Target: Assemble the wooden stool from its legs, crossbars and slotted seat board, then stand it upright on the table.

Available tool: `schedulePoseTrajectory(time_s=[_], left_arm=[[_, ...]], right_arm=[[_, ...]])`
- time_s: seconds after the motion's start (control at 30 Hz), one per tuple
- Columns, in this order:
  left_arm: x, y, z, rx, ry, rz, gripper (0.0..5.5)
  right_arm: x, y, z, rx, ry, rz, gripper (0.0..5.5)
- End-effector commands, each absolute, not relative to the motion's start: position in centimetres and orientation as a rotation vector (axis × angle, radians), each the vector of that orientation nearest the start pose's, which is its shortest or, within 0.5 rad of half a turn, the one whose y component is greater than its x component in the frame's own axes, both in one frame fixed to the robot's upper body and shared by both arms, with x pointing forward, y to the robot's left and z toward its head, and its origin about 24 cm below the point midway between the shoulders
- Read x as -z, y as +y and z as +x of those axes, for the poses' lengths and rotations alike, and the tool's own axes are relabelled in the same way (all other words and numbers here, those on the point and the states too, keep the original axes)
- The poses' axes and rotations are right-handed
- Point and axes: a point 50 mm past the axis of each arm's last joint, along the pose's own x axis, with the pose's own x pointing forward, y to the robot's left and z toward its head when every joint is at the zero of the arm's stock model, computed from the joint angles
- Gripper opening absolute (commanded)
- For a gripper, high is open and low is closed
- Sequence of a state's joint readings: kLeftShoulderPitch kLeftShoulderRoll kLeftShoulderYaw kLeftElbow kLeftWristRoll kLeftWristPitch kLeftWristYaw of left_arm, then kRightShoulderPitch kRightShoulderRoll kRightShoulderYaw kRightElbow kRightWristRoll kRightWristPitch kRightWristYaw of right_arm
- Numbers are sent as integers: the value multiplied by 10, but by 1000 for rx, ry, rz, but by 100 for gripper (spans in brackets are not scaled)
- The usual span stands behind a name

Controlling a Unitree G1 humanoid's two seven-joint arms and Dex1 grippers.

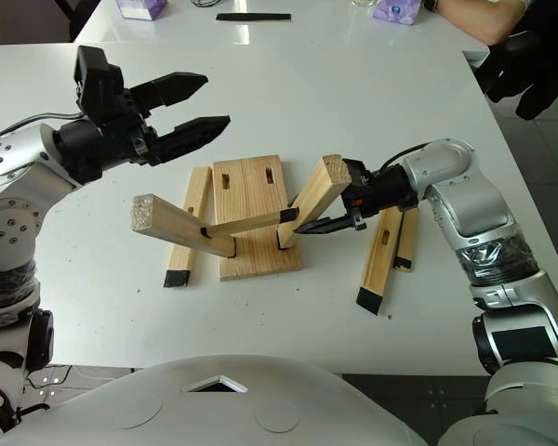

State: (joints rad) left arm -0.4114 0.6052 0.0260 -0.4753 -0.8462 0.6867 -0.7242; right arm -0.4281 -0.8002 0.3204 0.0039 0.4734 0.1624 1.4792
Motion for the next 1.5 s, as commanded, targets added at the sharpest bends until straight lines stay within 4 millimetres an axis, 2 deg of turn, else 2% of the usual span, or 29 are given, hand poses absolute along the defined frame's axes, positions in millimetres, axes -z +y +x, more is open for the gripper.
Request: schedulePoseTrajectory(time_s=[0.03,0.17,0.23,0.37,0.57,0.67,0.73,0.87,0.97,1.07,1.17,1.27,1.33,1.4,1.5], left_arm=[[-206,125,247,1382,-47,19,364],[-204,133,253,1514,25,-59,364],[-200,133,255,1562,65,-45,364],[-192,126,258,1616,107,-34,364],[-180,118,261,1632,142,-109,364],[-151,117,263,1619,254,-124,364],[-131,116,256,1647,339,-122,364],[-95,113,251,1656,476,-18,364],[-85,114,255,1607,489,-48,364],[-103,114,265,1545,373,-174,364],[-146,125,279,1457,159,-327,364],[-196,150,288,1344,-70,-397,364],[-219,175,289,1231,-158,-321,364],[-221,200,281,1150,-143,-178,364],[-196,237,253,1078,37,66,364]], right_arm=[[-92,-177,247,-1742,491,-486,200],[-90,-174,247,-1754,484,-491,200],[-89,-173,247,-1758,482,-491,200],[-88,-170,246,-1767,479,-489,200],[-87,-169,244,-1781,477,-475,200],[-85,-168,243,-1785,484,-470,200],[-84,-168,243,-1788,492,-468,200],[-81,-168,243,-1789,510,-475,200],[-81,-166,242,-1801,509,-477,200],[-81,-164,240,-1809,509,-472,200],[-81,-166,239,-1804,516,-468,200],[-82,-170,236,-1783,520,-456,200],[-84,-174,234,-1760,513,-445,200],[-88,-178,233,-1729,503,-442,200],[-93,-186,231,-1682,494,-435,200]])
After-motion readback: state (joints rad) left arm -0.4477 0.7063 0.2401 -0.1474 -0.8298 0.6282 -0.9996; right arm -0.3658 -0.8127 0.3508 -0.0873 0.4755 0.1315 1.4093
